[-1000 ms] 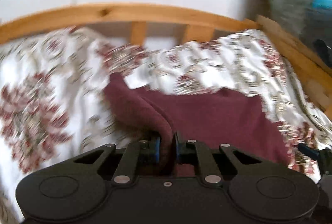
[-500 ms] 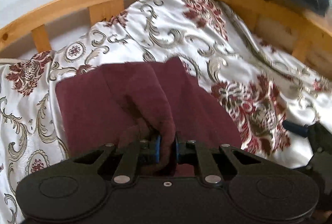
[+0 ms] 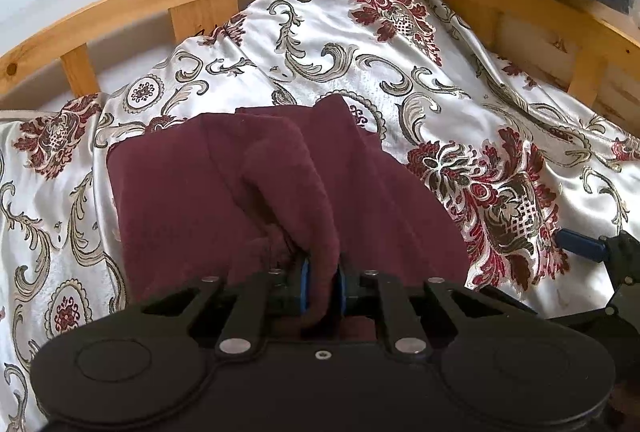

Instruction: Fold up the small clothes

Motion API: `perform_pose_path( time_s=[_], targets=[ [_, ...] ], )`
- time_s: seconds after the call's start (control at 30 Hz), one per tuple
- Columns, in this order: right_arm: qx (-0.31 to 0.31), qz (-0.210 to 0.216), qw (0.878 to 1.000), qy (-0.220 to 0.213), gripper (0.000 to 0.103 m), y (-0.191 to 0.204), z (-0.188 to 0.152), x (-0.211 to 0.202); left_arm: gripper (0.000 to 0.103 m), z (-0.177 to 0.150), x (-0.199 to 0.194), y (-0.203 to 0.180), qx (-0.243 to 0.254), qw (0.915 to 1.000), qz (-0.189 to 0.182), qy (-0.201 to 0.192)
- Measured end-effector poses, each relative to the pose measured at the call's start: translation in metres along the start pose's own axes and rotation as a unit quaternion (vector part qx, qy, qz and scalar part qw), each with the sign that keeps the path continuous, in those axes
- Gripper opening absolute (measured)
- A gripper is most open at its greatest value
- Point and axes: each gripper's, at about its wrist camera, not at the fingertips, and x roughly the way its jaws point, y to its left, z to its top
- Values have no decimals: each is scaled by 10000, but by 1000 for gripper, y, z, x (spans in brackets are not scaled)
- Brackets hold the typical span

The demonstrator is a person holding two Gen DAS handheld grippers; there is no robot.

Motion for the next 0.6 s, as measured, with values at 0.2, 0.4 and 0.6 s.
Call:
perform_pose_path(
  time_s=[0.2,0.4,0.6],
  targets=[
    [63,27,10000,-7,103,-1,-2,-1,19,-1,1,-3,-25,10000,2,39],
    [144,76,9999,-14,103,-4,-2,-1,26,3,0,-5,-165,9998,-126,49],
    [236,91,9997,-38,103,-7,-2,-3,49,11,-10,-7,-392,9979,-502,-83]
  ],
)
